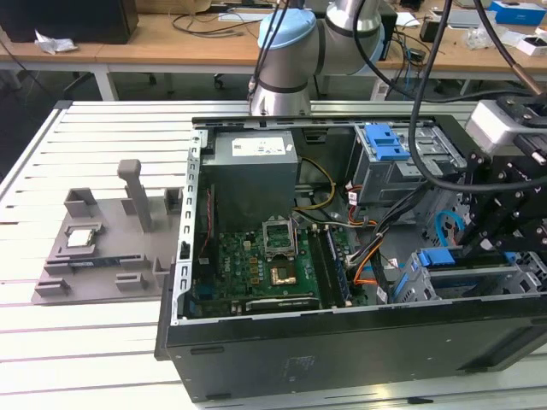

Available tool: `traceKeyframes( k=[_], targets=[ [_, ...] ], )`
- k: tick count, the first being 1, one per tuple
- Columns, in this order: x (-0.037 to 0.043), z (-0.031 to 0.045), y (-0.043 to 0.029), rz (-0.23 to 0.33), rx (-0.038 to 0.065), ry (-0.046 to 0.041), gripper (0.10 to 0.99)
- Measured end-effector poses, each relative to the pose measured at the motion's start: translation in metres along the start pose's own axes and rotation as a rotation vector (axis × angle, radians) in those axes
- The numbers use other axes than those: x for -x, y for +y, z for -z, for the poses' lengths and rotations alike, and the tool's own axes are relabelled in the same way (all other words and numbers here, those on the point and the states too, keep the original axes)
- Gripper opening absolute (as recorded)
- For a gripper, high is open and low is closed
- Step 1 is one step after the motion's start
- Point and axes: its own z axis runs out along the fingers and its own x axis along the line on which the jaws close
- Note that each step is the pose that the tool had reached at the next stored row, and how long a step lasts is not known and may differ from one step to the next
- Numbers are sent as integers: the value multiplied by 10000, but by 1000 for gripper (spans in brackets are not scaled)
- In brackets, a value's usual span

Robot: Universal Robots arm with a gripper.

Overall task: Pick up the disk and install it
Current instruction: 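Insert the second disk wire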

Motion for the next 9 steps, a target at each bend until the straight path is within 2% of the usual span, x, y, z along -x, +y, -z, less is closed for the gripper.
traceKeyframes(
  k=[3,4,5,6,7,9],
  targets=[
    [18,151,12,-1,-5,6,235],
    [33,230,17,-2,-6,16,224],
    [42,283,20,-2,-7,30,153],
    [59,374,27,-6,-8,68,106],
    [67,427,30,-7,-11,86,106],
    [70,478,34,-7,-15,93,106]
  ],
)
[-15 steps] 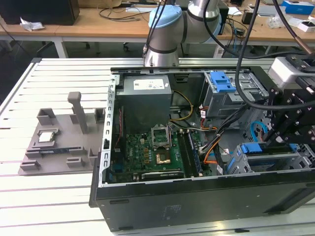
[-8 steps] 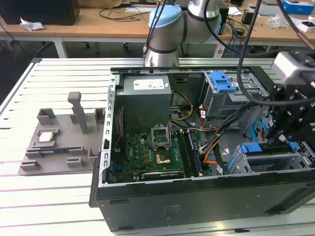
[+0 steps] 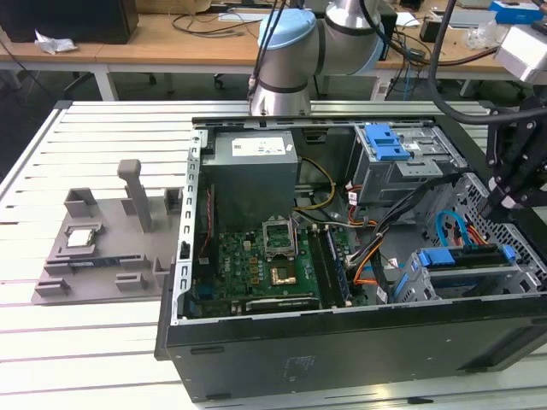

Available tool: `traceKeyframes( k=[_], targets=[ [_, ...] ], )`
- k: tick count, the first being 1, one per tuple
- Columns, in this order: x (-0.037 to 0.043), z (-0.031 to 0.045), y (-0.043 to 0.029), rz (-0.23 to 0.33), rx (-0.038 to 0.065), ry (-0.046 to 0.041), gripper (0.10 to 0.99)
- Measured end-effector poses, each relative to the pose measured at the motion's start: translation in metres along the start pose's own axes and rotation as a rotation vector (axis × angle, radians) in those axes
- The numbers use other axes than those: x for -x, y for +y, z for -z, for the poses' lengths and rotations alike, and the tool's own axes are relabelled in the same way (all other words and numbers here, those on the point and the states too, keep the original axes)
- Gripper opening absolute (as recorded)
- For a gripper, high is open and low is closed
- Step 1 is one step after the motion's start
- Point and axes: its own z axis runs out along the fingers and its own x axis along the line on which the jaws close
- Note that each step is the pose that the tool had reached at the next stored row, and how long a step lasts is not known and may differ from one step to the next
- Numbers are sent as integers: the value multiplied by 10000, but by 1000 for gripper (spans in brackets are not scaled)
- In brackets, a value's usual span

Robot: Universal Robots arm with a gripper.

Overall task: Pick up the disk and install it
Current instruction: 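Insert the second disk wire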

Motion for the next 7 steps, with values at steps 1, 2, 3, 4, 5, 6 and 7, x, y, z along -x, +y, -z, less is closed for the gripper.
traceKeyframes(
  k=[1,2,3,4,5,6,7],
  targets=[
    [0,0,0,0,0,-1,106],
    [0,0,0,0,-1,-1,106],
    [1,2,0,0,-1,2,106],
    [0,3,0,0,0,3,106],
    [0,3,0,0,-1,2,106],
    [0,3,0,0,-1,1,106],
    [0,4,1,0,0,2,106]
  ],
)
